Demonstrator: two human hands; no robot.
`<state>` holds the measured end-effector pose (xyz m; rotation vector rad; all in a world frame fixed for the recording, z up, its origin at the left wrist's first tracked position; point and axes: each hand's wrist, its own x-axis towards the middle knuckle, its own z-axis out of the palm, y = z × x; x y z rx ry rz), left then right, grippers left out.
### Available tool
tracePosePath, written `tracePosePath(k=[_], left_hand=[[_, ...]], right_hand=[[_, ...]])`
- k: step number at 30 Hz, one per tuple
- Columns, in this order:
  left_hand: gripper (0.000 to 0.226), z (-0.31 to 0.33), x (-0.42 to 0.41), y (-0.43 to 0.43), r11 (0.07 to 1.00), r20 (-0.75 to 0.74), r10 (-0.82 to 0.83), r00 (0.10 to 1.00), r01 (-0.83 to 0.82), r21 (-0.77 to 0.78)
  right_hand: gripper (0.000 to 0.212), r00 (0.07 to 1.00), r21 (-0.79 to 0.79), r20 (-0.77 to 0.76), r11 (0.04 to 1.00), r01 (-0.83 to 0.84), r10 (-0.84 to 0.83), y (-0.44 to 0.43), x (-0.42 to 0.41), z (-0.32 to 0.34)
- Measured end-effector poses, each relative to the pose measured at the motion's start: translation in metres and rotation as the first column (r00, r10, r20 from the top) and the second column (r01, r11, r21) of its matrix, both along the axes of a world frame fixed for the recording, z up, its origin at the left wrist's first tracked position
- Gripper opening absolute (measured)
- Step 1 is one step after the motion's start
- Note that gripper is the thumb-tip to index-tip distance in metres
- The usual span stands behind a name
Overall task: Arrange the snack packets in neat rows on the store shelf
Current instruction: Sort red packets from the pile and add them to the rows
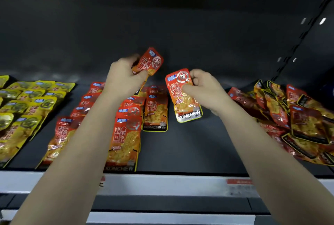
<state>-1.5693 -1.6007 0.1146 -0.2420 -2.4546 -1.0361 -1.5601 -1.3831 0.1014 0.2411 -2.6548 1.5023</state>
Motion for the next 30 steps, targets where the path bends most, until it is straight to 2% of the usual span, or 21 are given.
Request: tracePosePath(k=[4,6,9,16,22,27,30], left_hand=[[0.008,-0.005,-0.003,-0.016,0.999,-0.052,-0.013,0.999,0.011,-0.033],[0.006,-0.011,-0.001,-0.021,1.0,-0.065,-0.004,0.998,0.005,0.009],[0.018,-0.017,0.003,-0.027,0.998,-0.046,0.001,0.999,0.002,0.062],[0.026,-0.021,0.01,-0.03,0.996,-0.058,-0.064,0.996,0.061,-0.062],[0.033,-0.023,0.01,-0.03,0.994,-0.07,-0.017,0.997,0.009,-0.105],[0.027,-0.026,0.008,-0.03,0.995,-0.08,0.007,0.997,-0.016,-0.103],[0.029,-0.024,0.009,-0.028,0.996,-0.078,0.012,0.997,-0.019,-0.089]], right_hand=[[0.018,0.995,-0.077,0.091,0.997,-0.028,0.035,-0.017,0.0,-0.01],[0.018,0.989,-0.119,0.142,0.993,-0.016,0.033,-0.021,0.003,-0.016],[0.012,0.979,-0.172,0.2,0.985,-0.004,0.039,-0.023,0.007,-0.021],[0.01,0.959,-0.196,0.258,0.978,-0.068,0.119,-0.025,0.014,-0.03],[0.039,0.93,-0.246,0.287,0.956,-0.16,0.229,-0.029,0.017,-0.035],[0.041,0.932,-0.244,0.244,0.948,-0.207,0.266,-0.032,0.02,-0.034],[0.043,0.952,-0.17,0.18,0.961,-0.217,0.247,-0.034,0.02,-0.035]])
